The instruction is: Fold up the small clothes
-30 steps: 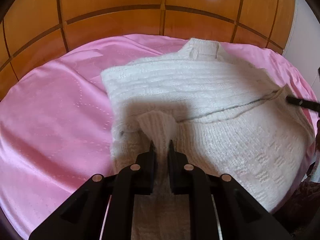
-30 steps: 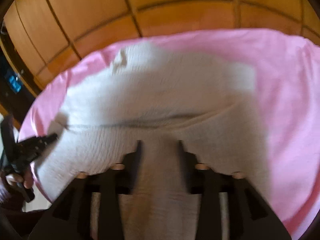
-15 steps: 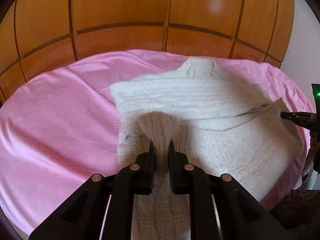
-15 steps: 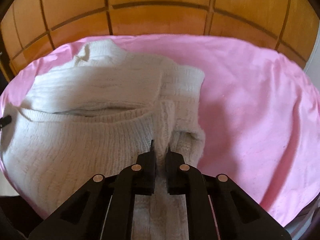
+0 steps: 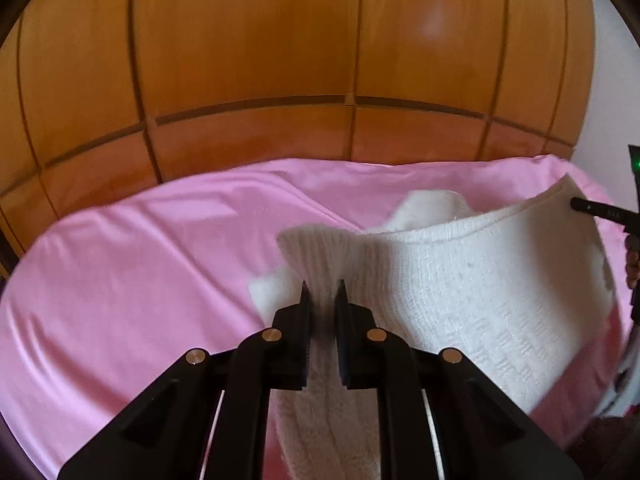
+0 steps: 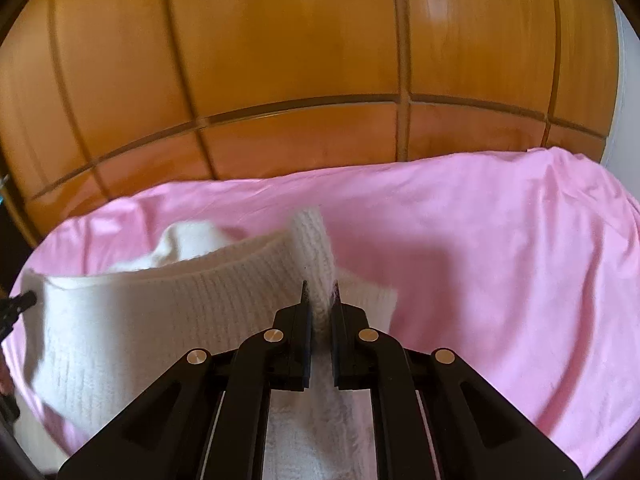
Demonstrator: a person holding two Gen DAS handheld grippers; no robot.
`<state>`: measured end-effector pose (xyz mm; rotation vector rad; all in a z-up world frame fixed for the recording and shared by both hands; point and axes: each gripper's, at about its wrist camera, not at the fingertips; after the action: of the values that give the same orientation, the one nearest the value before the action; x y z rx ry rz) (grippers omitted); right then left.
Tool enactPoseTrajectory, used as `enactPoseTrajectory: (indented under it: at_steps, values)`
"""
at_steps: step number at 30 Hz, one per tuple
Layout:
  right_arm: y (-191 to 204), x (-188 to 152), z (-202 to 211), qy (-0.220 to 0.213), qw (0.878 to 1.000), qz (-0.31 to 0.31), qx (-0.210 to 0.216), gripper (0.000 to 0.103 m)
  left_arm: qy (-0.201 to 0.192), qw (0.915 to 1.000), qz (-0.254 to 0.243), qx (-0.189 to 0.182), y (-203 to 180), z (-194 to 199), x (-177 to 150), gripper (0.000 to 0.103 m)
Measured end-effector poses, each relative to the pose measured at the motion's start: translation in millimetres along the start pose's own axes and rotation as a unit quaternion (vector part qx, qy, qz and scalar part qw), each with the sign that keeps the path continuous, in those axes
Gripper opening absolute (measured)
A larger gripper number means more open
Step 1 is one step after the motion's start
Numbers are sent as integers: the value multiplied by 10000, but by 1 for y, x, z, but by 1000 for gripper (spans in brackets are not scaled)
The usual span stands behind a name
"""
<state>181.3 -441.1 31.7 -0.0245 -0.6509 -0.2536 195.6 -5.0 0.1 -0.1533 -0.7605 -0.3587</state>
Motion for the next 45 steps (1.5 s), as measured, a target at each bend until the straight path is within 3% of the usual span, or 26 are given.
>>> enactPoseTrajectory:
  at_steps: [5,10,12,14,15,16,17,18,21,22,25,26,28,29,31,32,39,42,45]
  values:
    - [1,24,-62,245,9987,-29,-442,5,345,9990,95,283,6,-72,40,8]
    - [-4,10,-125,756,9926,-60,-951,5,845,9936,425,619,9,-137,40,6]
    - [-7,4,-136,860,9917,-83,-949,5,973,9903,590,802,11,-149,37,10]
    - [-5,4,-131,772,9931,-34,-885,6,936,9897,609,900,10,-143,36,22]
    - [-5,6,-126,691,9941,-15,-833,15,818,9901,612,967,8,-134,36,28]
    - [-4,8,-120,594,9947,5,-840,34,635,9901,637,1076,6,-121,38,34]
    - [-1,10,-106,360,9958,30,-836,45,482,9909,679,1062,6,-110,39,31]
    - [2,11,-96,193,9969,28,-766,57,340,9925,721,922,5,-98,41,31]
    - [21,11,-71,-11,9999,88,-94,57,-18,9972,752,48,-8,-69,42,31]
    - [33,9,-69,53,9995,185,239,57,26,9975,651,-273,-17,-68,41,31]
    - [65,-1,-77,379,9957,444,721,57,277,9977,304,-533,-44,-81,37,31]
    - [78,-6,-89,655,9928,529,856,57,434,9972,206,-580,-52,-90,35,31]
    - [93,-14,-110,1022,9887,663,876,45,845,9937,140,-723,-63,-116,30,31]
    - [101,-19,-119,1170,9870,717,840,42,988,9922,140,-741,-67,-125,26,22]
    - [109,-24,-127,1153,9866,771,860,16,1026,9917,146,-759,-70,-135,20,5]
    - [110,-24,-126,1149,9866,753,885,6,936,9923,156,-795,-71,-133,20,3]
    - [113,-3,-91,349,9933,717,838,3,163,9958,471,-768,-60,-108,41,2]
    - [113,-2,-106,436,9942,711,672,3,265,9978,316,-514,-68,-128,47,2]
    - [113,-15,-139,794,9932,729,443,3,899,9952,316,-204,-66,-167,34,0]
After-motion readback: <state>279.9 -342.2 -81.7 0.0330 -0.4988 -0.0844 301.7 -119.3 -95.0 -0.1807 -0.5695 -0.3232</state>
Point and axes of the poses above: each gripper's, at about its wrist camera, not at the fingertips, and z roughly against the way its jaws point, y to its left, x to its top, and after that the axes turned 4 degrees about y, right-handed
